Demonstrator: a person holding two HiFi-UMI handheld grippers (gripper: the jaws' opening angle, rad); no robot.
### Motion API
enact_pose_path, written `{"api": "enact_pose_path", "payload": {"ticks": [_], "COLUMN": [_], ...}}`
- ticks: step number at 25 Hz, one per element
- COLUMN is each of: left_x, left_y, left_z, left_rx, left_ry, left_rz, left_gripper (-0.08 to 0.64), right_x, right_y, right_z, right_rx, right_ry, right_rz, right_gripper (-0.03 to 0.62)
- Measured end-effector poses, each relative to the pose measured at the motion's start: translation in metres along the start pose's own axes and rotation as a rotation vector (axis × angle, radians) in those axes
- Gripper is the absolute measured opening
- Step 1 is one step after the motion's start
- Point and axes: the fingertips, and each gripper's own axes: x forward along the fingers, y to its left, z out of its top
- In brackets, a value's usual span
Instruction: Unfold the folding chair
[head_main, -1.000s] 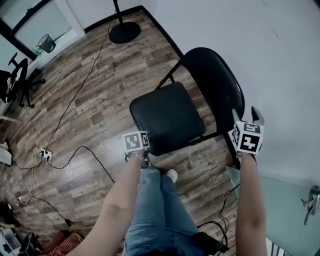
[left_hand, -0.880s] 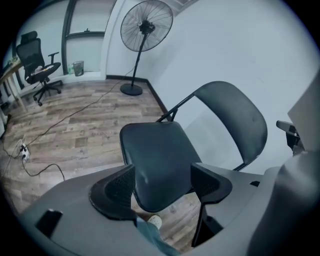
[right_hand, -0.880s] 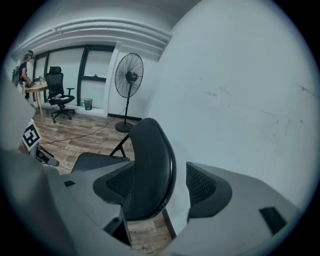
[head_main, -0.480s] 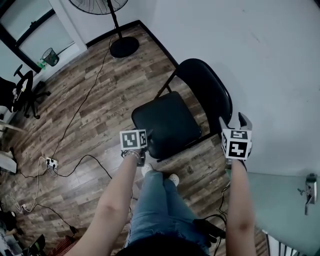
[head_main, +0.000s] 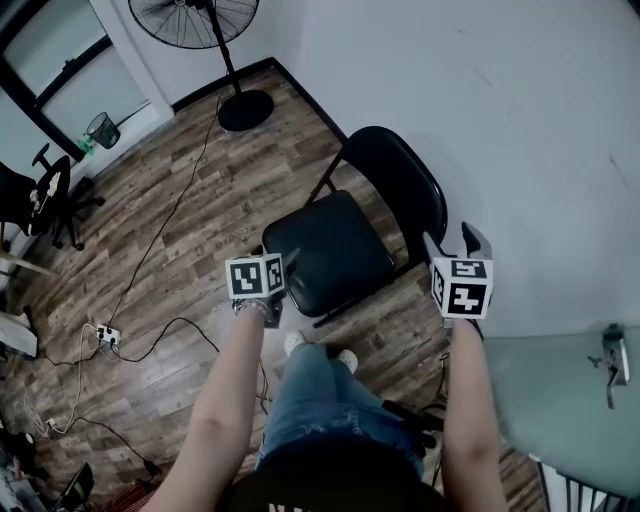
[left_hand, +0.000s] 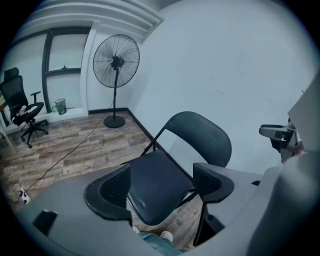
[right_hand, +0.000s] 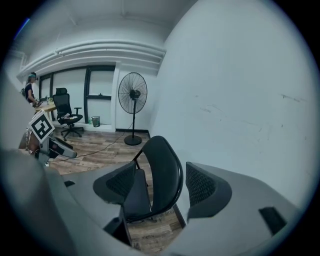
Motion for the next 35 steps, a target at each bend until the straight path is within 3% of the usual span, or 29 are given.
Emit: {"api": "enact_pose_path", "payload": {"ticks": [5,10,14,21,24,27,30,35], "left_x": [-0.02,-0.037,-0.051,-0.097,-0.109,-0.124,-0.14,-0.171], "left_y": [-0.018,-0.037,-0.049,-0.094,-0.108,-0.119,-0.125,-0.132], "left_z": [0.02,0.045,0.071,0.121,0.137,0.153,0.17,0.191], "left_rx": [0.021,0.087,0.21,0.503,0.574,0.598,0.626,0.722], "left_ry": [-0.068,-0.155,-0.199,-0.353,-0.408,-0.465,-0.521,-0.631], "left_rz": [-0.049,-0.118,-0.144,-0.245,-0.275,-0.317,-0.323,-0.303], "left_gripper": [0.377,0.415,0.451,0.462,0.462,0.459,0.391,0.246], "right_x": [-0.026,-0.057,-0.068,-0.096,-0.104,-0.114,-0.121,-0.129], "right_y": [0.008,0.014,0.021,0.028,0.025,0.029,0.035,0.046], "right_z": [0.002,0.016,0.029,0.058,0.068,0.086,0.106,0.132], "right_rx": [0.06,0.078,0.041,0.085,0.121,0.146,0.13,0.022], "right_ry": [0.026,-0.064,-0.109,-0.191,-0.23,-0.29,-0.331,-0.347], "right_rz": [0.024,-0.003,-0.011,-0.037,-0.055,-0.045,-0.025,-0.019], "right_gripper": [0.308,0.308,0.308,0.308,0.31,0.311,0.311,0.307]}}
